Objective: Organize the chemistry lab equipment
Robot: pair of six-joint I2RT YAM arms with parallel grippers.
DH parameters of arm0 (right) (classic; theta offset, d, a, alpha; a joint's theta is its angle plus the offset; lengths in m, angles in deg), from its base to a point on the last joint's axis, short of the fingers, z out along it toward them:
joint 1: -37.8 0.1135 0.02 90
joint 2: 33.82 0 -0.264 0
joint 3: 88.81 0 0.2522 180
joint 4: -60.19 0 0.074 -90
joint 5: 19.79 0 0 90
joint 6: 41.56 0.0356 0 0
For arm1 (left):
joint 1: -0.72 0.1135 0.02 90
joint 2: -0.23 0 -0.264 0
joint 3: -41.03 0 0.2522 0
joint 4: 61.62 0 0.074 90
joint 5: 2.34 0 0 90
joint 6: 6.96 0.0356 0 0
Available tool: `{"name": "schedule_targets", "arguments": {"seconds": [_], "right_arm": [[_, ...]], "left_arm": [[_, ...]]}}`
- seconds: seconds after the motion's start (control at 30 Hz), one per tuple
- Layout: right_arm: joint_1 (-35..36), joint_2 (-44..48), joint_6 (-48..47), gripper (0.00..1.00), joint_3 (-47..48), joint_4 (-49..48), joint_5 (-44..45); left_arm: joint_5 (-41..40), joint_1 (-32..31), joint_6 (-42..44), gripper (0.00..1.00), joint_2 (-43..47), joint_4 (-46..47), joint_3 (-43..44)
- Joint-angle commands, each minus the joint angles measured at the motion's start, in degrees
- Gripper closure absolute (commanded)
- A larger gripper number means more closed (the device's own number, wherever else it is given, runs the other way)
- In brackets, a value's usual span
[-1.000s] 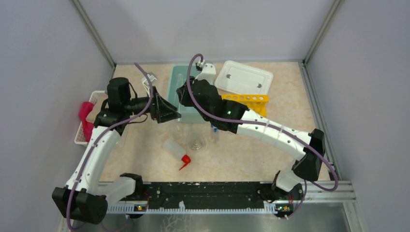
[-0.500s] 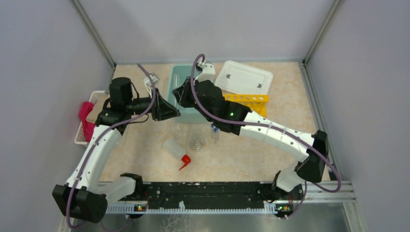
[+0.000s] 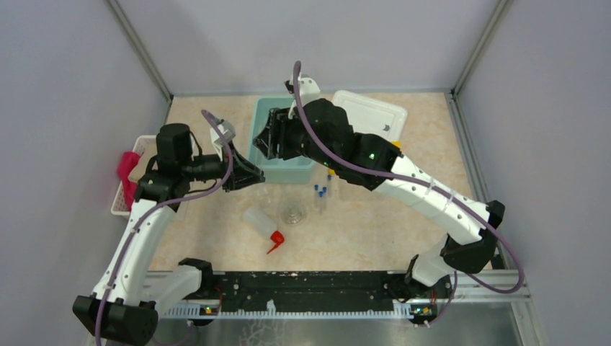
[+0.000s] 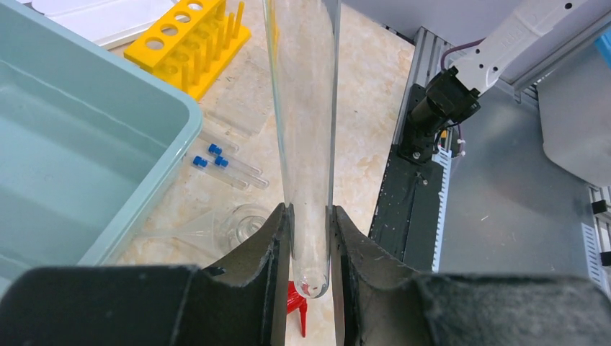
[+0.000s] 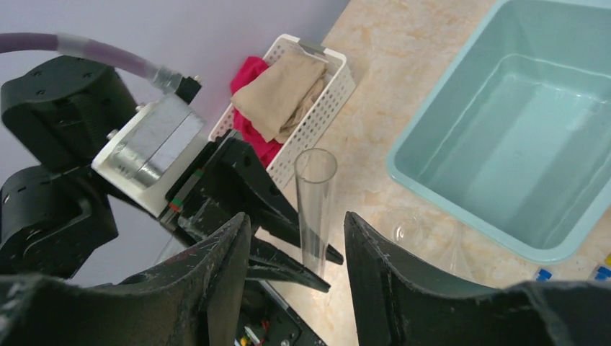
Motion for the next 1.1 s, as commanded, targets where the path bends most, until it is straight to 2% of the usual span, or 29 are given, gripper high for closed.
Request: {"name": "schedule_targets", "arguments": {"seconds": [0.0, 0.33, 0.5, 0.7, 1.07], "right_arm": [[0.00, -1.29, -3.18, 0.50, 5.58, 6.26, -5.14], [-0.54, -9.72, -5.39, 0.50, 17.70, 16.41, -8.22], [-1.13, -11.02, -5.66, 0.52, 18.40, 16.55, -7.87], [-2.29, -11.52, -5.48, 0.63, 18.57, 16.42, -8.90], [-4.40, -11.98, -6.08, 0.61, 20.27, 16.97, -13.51]], "left_arm": [[1.54, -0.26, 2.52, 0.81, 0.33, -1.10, 1.77], [1.46, -0.27, 2.06, 0.82, 1.10, -0.66, 2.33], [1.32, -0.27, 2.57, 0.82, 1.46, -0.63, 2.18], [1.52, -0.27, 2.76, 0.83, 1.58, -0.69, 2.27], [1.08, -0.27, 3.65, 0.83, 1.60, -1.12, 2.13]]}}
